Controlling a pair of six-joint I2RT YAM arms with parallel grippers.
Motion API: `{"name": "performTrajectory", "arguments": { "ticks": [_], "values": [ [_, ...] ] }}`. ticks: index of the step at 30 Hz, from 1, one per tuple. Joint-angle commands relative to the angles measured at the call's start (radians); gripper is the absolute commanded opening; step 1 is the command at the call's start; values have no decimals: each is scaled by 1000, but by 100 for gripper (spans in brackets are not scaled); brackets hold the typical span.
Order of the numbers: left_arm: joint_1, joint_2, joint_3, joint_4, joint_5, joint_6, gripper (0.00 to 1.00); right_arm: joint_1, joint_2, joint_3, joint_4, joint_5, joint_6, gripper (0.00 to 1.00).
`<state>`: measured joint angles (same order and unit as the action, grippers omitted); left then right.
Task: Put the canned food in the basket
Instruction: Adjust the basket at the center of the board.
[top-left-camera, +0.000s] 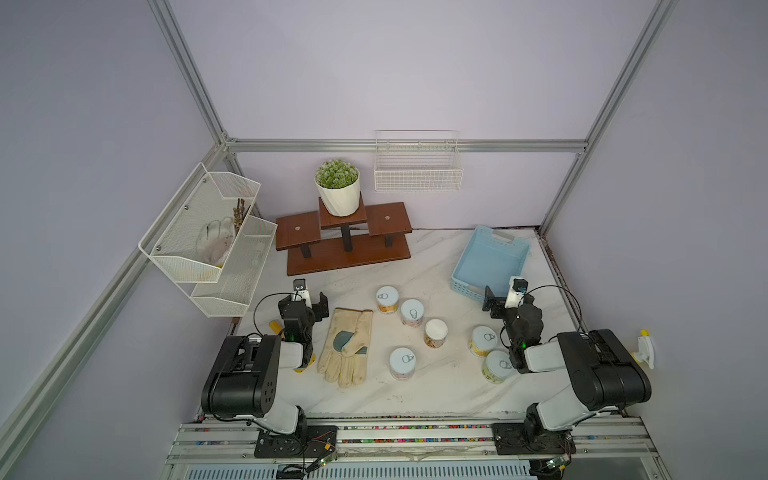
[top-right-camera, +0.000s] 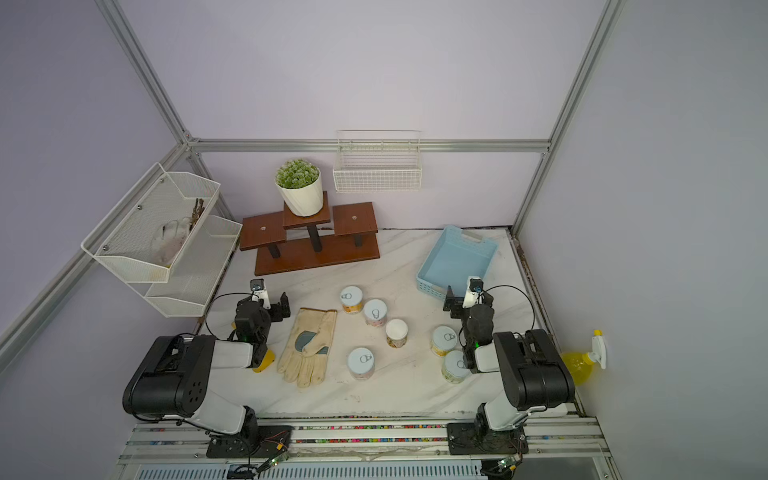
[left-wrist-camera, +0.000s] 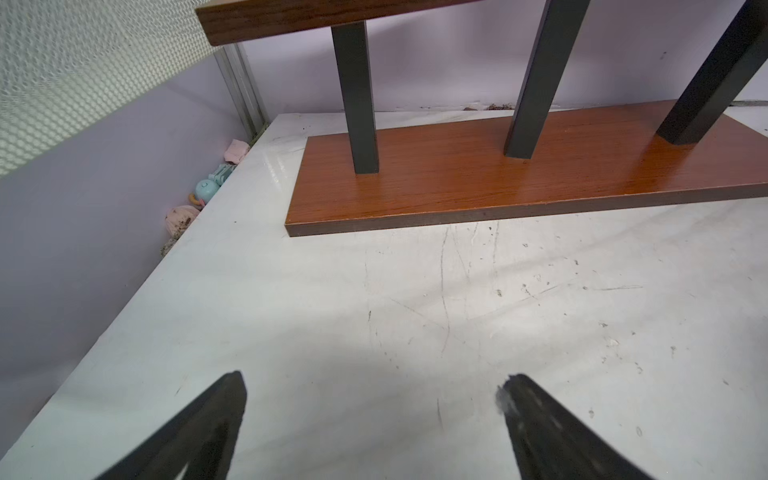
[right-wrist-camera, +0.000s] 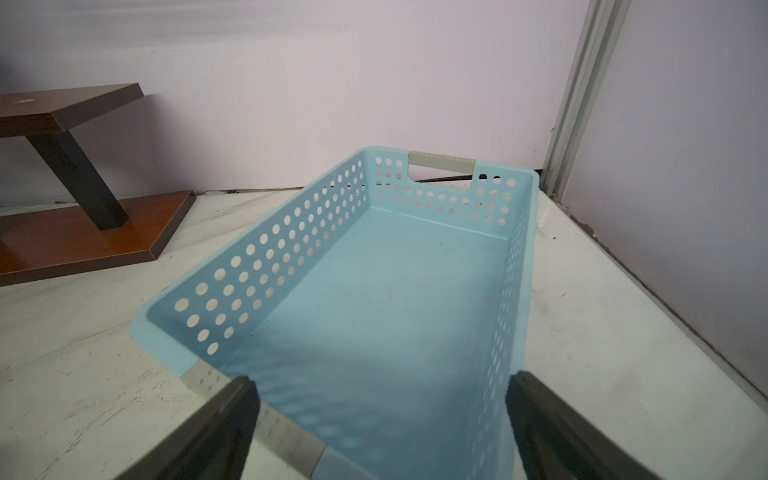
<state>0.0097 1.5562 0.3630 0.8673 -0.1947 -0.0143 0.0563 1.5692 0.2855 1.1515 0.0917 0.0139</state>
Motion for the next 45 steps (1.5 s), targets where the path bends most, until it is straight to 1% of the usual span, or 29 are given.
{"name": "performTrajectory", "arguments": {
  "ticks": [1,14,16,19,22,23,25,27,30,32,36,37,40,42,45],
  "values": [
    [-5,2,27,35,-2,0,100,-4,5,8,19,-10,-6,99],
    [-5,3,28,35,-3,0,100,-4,5,7,19,-12,-5,99],
    [-4,5,30,35,-5,-1,100,-5,8,10,18,5,9,99],
    [-5,-3,19,44,11,4,100,-6,5,6,21,4,9,99],
    [-6,-42,-44,135,107,55,100,-6,-20,-20,47,-35,-8,99],
    [-7,-70,-66,153,110,54,100,-6,-55,-35,60,-36,-8,99],
    [-12,-152,-88,122,83,43,100,-6,-107,-45,28,-37,-7,99],
    [-20,-250,-73,-6,34,21,100,-6,-165,-38,-41,-41,-2,99],
    [-33,-356,-18,-211,-16,10,100,-6,-252,-31,-141,-50,16,99],
    [-46,-414,9,-301,-55,-10,100,-5,-311,-20,-223,-42,20,99],
    [-87,-501,54,-458,-139,-151,100,-6,-442,58,-494,38,79,99],
    [-93,-514,75,-518,-151,-189,100,-6,-467,74,-541,37,90,99],
    [-100,-532,173,-767,-203,-358,100,-6,-545,112,-674,16,160,99],
    [-100,-533,231,-904,-190,-427,100,-6,-583,141,-767,24,230,99],
    [-102,-541,285,-1023,-112,-503,100,-6,-619,179,-878,-9,308,99]
  ]
}}
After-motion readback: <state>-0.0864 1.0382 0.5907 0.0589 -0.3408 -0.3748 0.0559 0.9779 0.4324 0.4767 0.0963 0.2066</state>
